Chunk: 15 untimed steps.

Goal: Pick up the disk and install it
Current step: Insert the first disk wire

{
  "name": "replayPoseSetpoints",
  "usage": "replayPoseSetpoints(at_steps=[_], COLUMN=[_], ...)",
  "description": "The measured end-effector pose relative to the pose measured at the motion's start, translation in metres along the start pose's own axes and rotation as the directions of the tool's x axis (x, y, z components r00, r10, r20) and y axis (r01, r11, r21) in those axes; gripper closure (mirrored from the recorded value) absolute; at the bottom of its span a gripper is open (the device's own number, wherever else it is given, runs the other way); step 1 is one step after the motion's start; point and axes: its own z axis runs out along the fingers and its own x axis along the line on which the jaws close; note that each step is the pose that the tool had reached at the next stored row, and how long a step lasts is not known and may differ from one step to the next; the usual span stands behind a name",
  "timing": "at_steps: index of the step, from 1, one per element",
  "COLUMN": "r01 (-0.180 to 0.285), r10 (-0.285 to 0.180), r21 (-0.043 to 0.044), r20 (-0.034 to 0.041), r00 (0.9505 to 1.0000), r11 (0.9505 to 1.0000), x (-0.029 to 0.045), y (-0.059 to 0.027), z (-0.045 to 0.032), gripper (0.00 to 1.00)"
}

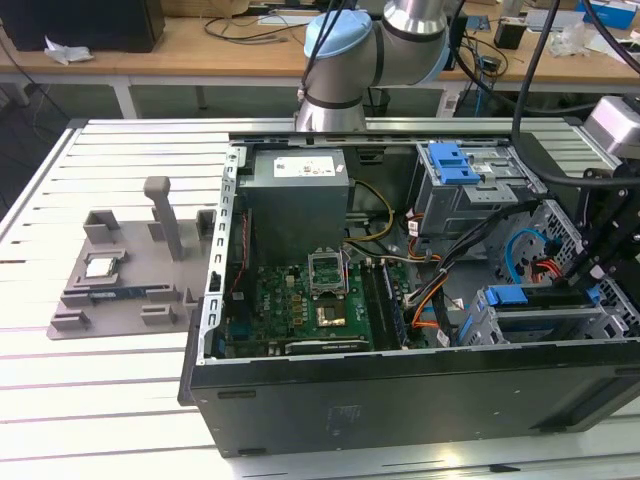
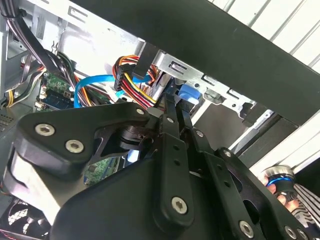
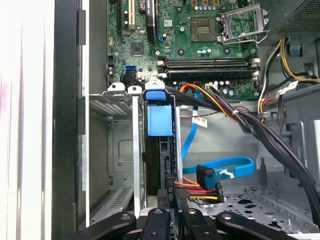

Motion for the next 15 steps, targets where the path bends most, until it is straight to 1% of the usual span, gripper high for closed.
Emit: replayPoseSetpoints(at_steps=[3, 4, 7, 9, 15], r01=[0.000, 0.000, 0.000, 0.000, 0.000], r10=[0.000, 0.000, 0.000, 0.000, 0.000], r21=[0.0001, -0.0002, 0.0000, 0.0000, -0.0001], r20=[-0.0006, 0.0003, -0.0001, -0.0003, -0.0002], r00=[1.0000, 1.0000, 1.0000, 1.0000, 1.0000], r11=[1.0000, 1.0000, 1.0000, 1.0000, 1.0000], x=[0.0003, 0.0003, 0.0005, 0.0008, 0.0008], y=[-0.0003, -0.0003, -0.0003, -0.0008, -0.0008], z=[0.0018, 0.0026, 0.0031, 0.0068, 0.0077], gripper=[0.84, 0.84, 0.84, 0.84, 0.84])
